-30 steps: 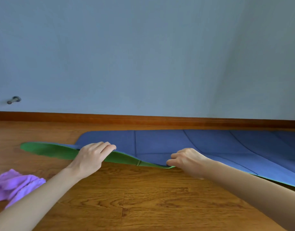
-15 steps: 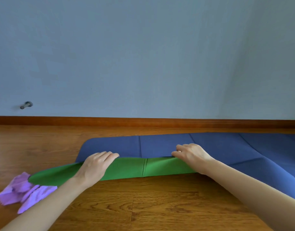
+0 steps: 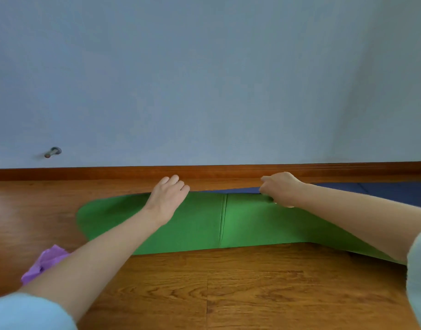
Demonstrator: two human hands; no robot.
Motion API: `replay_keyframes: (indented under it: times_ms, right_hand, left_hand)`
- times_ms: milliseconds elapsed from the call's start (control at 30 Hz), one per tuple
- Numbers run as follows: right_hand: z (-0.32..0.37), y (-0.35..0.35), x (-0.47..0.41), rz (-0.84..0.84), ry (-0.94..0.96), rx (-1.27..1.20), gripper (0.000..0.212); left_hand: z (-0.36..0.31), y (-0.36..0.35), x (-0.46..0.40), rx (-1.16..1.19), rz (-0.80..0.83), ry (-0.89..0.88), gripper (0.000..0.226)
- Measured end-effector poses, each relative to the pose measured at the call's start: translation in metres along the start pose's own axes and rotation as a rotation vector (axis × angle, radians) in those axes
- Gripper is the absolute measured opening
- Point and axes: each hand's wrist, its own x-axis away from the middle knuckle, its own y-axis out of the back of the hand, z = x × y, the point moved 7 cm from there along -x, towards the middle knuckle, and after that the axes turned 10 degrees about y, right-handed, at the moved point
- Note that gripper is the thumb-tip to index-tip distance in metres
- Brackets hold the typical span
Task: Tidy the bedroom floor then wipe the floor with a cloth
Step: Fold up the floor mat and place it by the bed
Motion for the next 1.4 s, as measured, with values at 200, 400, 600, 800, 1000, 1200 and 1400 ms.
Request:
replay_keyframes:
  times_ms: [200,400,600,800,1000,1200,1400]
  right_hand:
    - [-0.044,-0.005,-0.026,-0.198,-0.233,-0.297,0.049]
    - [-0.080,-0.025,-0.097,-0.426,-0.260,-0.259,0.052]
    - [-0.090,-0.053,-0.144,-0.538,-0.208,-0.218,0.050]
    - [-0.082,-0.059,-0.169,-0.480,-0.159,-0.202,0.054]
    - [-0.071,-0.061,-0.172,-0.403,-0.124,-0.173,0.058]
    - [-0.086,-0.057,-0.186,-0.348,-0.149,-0.081,0.054]
    - [-0.076,-0.099,-0.207,-0.383,-0.224,-0.026,0.086]
  left_hand:
    - [0.003,0.002,-0.033,-0.064,-0.088,-0.040,0.052]
    - [0.016,-0.045,-0.093,-0.142,-0.032,0.072,0.056]
    - [0.026,-0.108,-0.127,-0.157,0.157,0.244,0.063]
    - [0.025,-0.151,-0.124,-0.155,0.180,0.331,0.086]
    - [0.021,-0.173,-0.114,-0.009,0.232,0.357,0.078]
    - [-0.029,-0.215,-0.095,0.342,0.113,0.467,0.062]
    - [-0.111,-0.260,-0.031,0.485,0.137,0.329,0.063]
